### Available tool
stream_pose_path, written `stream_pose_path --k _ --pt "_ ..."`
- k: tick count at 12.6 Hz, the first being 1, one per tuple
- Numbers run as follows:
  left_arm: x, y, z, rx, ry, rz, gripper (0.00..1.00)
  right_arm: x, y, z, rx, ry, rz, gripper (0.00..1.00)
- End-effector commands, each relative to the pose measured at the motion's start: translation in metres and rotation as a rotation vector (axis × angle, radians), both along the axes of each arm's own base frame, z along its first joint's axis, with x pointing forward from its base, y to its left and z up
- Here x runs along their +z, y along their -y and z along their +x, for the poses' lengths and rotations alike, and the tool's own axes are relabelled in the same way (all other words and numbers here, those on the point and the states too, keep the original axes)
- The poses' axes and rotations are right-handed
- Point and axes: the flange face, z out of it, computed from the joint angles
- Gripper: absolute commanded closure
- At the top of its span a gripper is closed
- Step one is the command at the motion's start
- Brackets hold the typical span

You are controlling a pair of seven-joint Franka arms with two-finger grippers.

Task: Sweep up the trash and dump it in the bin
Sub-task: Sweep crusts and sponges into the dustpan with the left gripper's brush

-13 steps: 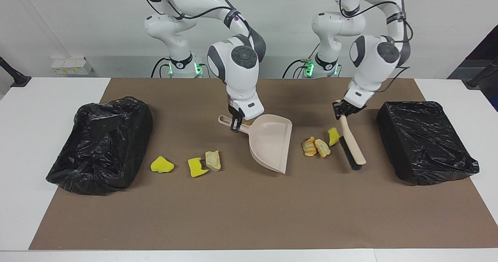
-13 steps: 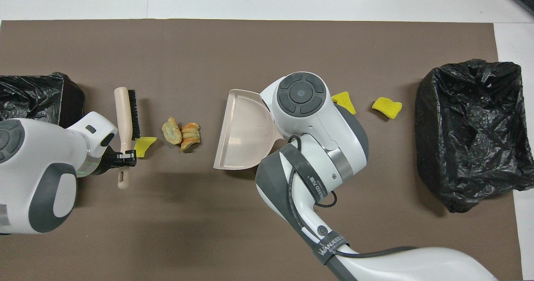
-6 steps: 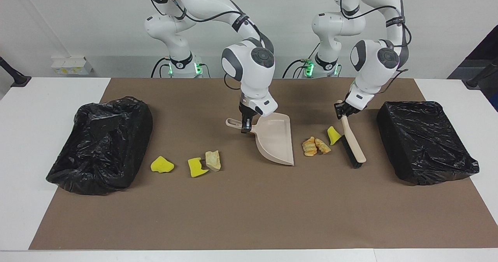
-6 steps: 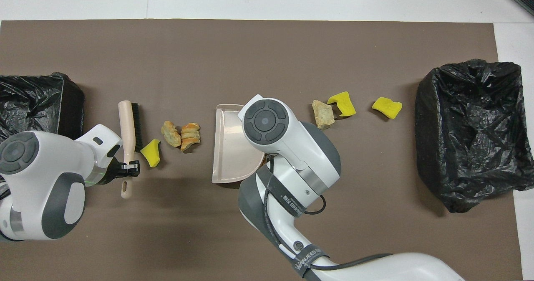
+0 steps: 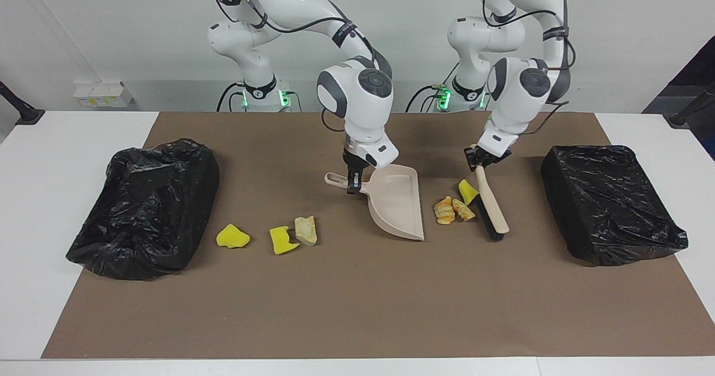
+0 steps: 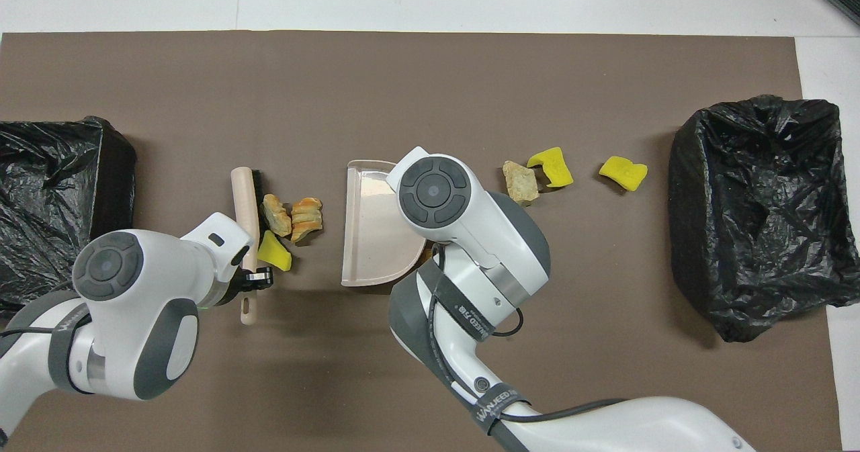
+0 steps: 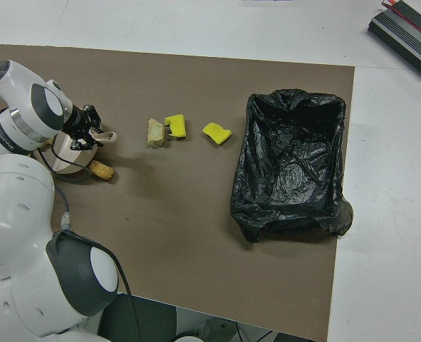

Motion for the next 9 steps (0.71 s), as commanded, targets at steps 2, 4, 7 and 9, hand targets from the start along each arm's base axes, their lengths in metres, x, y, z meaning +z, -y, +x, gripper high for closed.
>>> stream_pose_path --k 2,4,7,9 --pt "-0.014 0.043 -0.009 -0.023 0.013 -0.012 1.00 -0.005 0.001 0.005 0.016 0.030 0.008 1.00" --pt "-0.009 0.075 -0.020 -0.042 0.002 -0.064 1.00 -0.007 0.001 0.007 0.010 0.038 0.016 1.00" --pt "0.002 0.125 -0.038 -0.078 -0.020 -0.136 1.00 -0.007 0.001 0.008 0.007 0.040 0.019 1.00" --pt "0.025 0.129 -0.030 -0.061 -0.014 -0.174 1.00 -0.009 0.008 0.013 -0.001 0.039 0.019 1.00"
